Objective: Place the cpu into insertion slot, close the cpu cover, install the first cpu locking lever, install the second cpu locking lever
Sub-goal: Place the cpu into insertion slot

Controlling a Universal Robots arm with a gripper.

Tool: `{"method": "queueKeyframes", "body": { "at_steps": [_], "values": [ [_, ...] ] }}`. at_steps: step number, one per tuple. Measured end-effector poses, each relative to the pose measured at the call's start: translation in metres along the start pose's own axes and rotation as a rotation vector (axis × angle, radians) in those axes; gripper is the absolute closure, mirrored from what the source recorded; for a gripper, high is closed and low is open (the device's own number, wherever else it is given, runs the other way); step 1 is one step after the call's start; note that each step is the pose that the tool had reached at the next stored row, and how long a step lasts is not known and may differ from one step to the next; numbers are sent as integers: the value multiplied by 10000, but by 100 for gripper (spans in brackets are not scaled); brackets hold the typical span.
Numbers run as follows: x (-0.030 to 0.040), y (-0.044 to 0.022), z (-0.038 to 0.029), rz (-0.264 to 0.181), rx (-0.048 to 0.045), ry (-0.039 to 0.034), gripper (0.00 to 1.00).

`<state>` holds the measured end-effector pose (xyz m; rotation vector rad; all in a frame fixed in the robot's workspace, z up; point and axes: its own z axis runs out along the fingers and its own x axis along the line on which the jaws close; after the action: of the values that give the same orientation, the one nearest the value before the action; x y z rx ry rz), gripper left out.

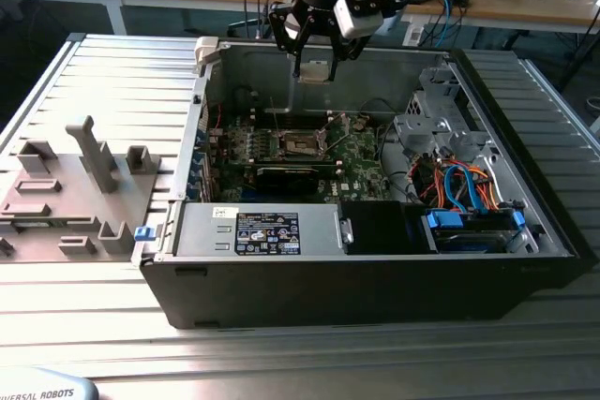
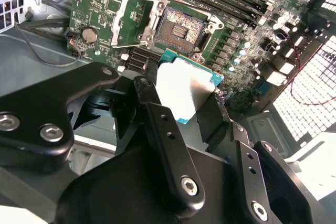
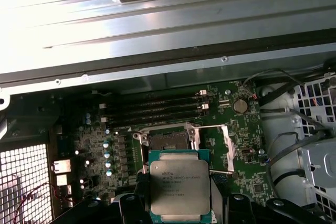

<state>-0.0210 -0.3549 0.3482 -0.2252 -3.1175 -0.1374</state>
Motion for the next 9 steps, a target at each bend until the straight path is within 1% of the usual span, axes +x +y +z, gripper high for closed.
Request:
{"method": "queueKeyframes", "body": {
  "at_steps": [9],
  "values": [
    [0, 0, 1, 49, -1, -4, 46]
  ]
}}
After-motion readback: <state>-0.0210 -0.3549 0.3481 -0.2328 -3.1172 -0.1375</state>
